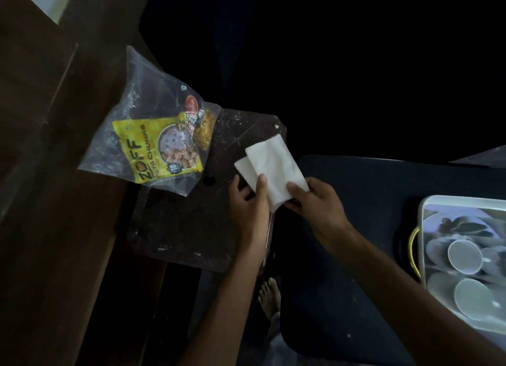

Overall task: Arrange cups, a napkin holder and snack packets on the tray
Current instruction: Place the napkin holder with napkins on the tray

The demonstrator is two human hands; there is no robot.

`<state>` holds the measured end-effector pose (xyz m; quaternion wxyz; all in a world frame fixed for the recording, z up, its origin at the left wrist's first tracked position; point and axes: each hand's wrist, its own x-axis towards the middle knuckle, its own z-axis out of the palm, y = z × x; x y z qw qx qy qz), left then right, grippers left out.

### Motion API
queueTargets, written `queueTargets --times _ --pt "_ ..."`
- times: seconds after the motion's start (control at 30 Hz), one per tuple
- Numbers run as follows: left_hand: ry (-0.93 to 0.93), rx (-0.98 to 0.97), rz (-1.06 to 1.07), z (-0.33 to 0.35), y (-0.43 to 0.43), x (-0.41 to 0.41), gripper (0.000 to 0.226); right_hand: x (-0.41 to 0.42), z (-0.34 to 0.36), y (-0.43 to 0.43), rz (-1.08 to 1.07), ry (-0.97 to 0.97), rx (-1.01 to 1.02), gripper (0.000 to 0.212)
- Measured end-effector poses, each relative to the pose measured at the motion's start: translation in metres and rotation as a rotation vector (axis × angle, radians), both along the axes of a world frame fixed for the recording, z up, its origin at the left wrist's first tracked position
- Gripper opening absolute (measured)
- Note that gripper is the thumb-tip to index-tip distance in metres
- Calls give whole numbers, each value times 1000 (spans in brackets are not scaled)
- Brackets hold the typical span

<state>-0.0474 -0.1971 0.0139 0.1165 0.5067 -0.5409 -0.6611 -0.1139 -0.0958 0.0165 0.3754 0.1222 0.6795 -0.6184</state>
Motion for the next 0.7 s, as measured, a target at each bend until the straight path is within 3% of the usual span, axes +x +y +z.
queueTargets --times 0.07,0.17,0.47,0.7 --pt "46 110 87 3 6 -7 57 9 7 20 30 -25 -28 21" --pt "54 119 147 9 21 -11 58 19 13 52 47 -15 0 19" --pt "62 174 -29 20 103 -16 12 34 18 143 -150 9 10 19" --pt "117 129 -262 37 203 -36 15 30 38 249 -122 415 343 8"
